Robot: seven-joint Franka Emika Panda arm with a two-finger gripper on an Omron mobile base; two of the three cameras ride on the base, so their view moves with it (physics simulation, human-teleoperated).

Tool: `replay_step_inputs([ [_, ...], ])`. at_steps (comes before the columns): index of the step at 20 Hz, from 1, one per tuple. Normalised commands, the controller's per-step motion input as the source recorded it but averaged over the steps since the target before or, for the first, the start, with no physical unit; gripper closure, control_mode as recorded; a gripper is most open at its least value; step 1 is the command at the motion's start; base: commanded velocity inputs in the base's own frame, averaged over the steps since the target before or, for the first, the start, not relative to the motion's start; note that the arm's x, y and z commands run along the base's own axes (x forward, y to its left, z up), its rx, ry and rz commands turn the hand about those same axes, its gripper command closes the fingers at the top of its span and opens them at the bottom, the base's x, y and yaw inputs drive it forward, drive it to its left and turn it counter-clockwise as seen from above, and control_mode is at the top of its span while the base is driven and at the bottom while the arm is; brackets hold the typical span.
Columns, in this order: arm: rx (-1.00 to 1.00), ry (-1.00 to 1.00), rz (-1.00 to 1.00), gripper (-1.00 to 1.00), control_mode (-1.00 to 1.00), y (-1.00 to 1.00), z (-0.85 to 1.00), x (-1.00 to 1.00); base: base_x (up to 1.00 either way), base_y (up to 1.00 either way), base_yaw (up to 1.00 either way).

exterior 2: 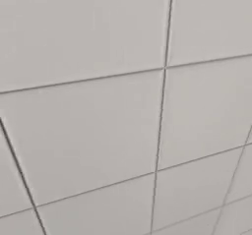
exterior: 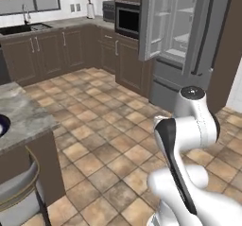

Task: Place two dumplings into each of the tupperware containers and then place the containers in the fridge.

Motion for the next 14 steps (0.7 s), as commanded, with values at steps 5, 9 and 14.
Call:
replay_step_inputs([
  [5, 0.00, 0.00, 0.00, -1.00, 1.00, 0.00, 0.00, 0.00, -0.27, 0.97, 0.00],
  [9, 0.00, 0.00, 0.00, -1.00, 1.00, 0.00, 0.00, 0.00, -0.20, 1.00, 0.00],
  [14, 0.00, 0.00, 0.00, -1.00, 1.00, 0.00, 0.00, 0.00, -0.07, 0.99, 0.04],
])
